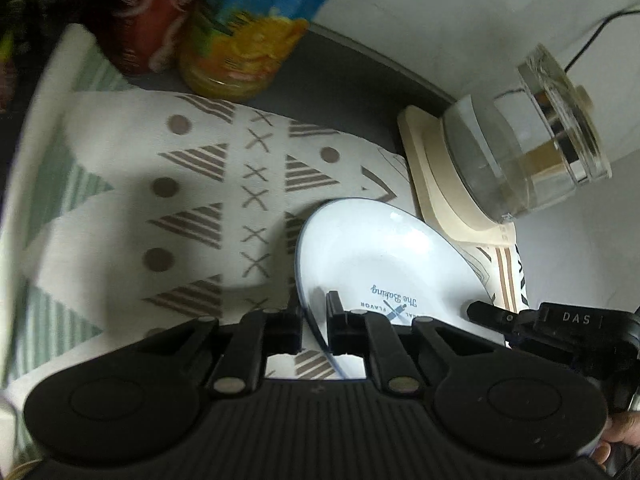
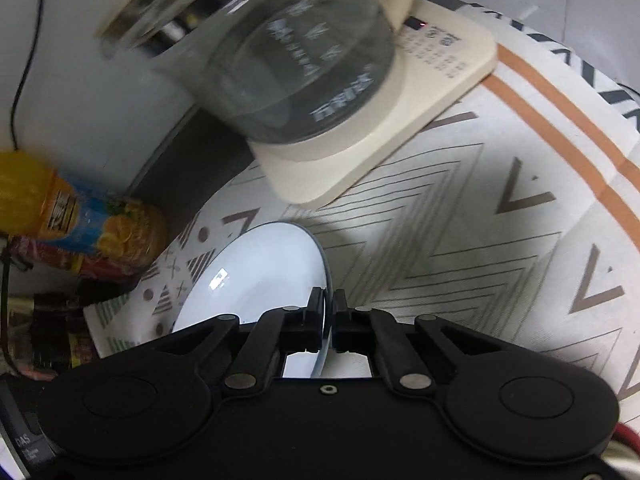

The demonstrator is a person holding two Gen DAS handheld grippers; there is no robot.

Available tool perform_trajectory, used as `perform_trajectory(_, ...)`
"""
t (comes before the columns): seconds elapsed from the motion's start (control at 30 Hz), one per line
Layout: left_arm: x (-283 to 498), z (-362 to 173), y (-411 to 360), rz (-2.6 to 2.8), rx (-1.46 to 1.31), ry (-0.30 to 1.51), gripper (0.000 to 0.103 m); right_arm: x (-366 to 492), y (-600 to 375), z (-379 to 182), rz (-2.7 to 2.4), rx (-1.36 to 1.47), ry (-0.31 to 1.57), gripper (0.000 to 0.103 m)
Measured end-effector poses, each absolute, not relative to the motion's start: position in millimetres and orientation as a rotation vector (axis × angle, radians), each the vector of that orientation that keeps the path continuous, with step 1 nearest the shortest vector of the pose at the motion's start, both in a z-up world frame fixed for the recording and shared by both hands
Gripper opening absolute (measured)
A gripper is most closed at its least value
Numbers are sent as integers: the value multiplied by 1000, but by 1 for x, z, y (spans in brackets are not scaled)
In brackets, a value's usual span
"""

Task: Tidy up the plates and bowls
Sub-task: 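Carry the 'Bakery' plate and lower it onto the 'Sweet' plate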

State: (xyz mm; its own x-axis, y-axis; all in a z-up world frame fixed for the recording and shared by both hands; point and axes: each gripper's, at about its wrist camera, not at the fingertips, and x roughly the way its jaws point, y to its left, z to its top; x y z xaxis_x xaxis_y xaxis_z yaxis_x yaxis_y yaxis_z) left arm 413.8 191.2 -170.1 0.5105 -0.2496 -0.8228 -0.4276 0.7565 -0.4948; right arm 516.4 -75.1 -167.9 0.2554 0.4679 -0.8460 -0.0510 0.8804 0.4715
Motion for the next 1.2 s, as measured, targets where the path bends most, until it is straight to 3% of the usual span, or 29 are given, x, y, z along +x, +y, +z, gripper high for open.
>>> perform_trajectory(0.57, 331, -119, 199, 230, -769, 943, 9, 467, -48, -123, 536, 316, 1183, 4)
perform_trajectory(1.2, 229, -112, 187, 334, -808, 913, 9, 384, -45, -108, 677, 219, 1140, 5)
